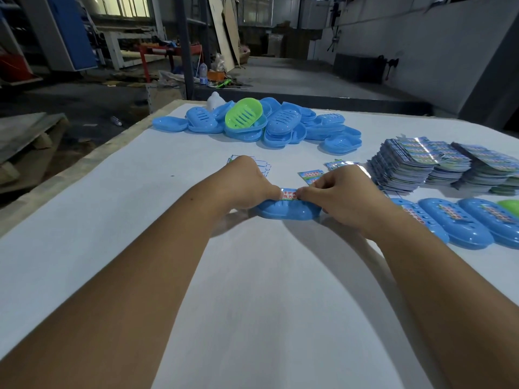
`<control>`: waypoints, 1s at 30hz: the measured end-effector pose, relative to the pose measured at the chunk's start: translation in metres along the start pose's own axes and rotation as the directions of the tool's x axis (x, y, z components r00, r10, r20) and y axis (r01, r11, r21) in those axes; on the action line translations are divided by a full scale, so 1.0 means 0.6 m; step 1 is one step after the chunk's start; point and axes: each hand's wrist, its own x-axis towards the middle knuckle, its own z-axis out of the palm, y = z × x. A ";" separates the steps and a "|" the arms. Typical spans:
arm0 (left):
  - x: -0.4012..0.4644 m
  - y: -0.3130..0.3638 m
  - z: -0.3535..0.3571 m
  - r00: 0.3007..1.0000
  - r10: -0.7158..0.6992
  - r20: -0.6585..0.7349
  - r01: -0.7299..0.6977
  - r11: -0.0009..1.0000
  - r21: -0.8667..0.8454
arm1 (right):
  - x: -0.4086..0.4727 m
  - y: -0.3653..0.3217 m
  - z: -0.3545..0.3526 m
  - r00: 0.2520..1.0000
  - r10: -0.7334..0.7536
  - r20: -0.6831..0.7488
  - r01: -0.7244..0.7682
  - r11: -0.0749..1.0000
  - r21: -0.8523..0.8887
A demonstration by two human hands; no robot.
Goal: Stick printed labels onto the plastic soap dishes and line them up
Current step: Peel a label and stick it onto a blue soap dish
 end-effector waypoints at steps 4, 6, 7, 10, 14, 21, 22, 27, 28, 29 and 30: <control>0.004 -0.002 0.001 1.000 -0.014 0.005 0.014 1.000 -0.010 | 0.002 0.001 0.002 1.000 -0.021 0.001 0.021 1.000 -0.005; 0.007 -0.002 0.001 1.000 0.015 -0.015 -0.014 0.998 0.067 | 0.003 0.000 0.003 1.000 -0.029 -0.002 0.029 0.999 -0.014; 0.008 -0.002 0.001 0.999 0.041 -0.030 -0.037 0.991 0.127 | 0.004 0.000 0.004 1.000 -0.030 -0.008 0.029 0.999 -0.023; 0.011 -0.002 0.004 0.993 0.089 -0.073 -0.070 0.972 0.226 | 0.006 0.000 0.007 0.999 -0.014 -0.035 0.011 0.996 -0.085; 0.013 -0.003 0.013 0.982 0.145 -0.124 -0.094 0.932 0.350 | 0.005 -0.002 0.012 0.996 -0.013 -0.083 -0.002 0.984 -0.177; 0.010 0.000 0.032 0.948 0.257 -0.188 -0.124 0.842 0.525 | 0.003 -0.017 0.029 0.971 -0.105 -0.213 0.016 0.922 -0.386; 0.009 0.001 0.033 0.950 0.253 -0.181 -0.124 0.843 0.523 | 0.004 -0.021 0.030 0.967 -0.132 -0.219 0.019 0.892 -0.452; 0.004 0.002 0.033 0.954 0.244 -0.172 -0.128 0.854 0.505 | 0.010 -0.034 0.029 0.965 -0.168 -0.204 0.004 0.781 -0.624; 0.004 0.002 0.033 0.953 0.248 -0.172 -0.130 0.852 0.507 | 0.010 -0.032 0.028 0.967 -0.154 -0.203 -0.009 0.776 -0.631; 0.004 0.002 0.033 0.951 0.254 -0.174 -0.133 0.849 0.512 | 0.011 -0.029 0.027 0.969 -0.142 -0.201 -0.019 0.771 -0.637; 0.005 0.002 0.033 0.949 0.260 -0.176 -0.136 0.846 0.515 | 0.011 -0.026 0.025 0.971 -0.130 -0.201 -0.030 0.767 -0.641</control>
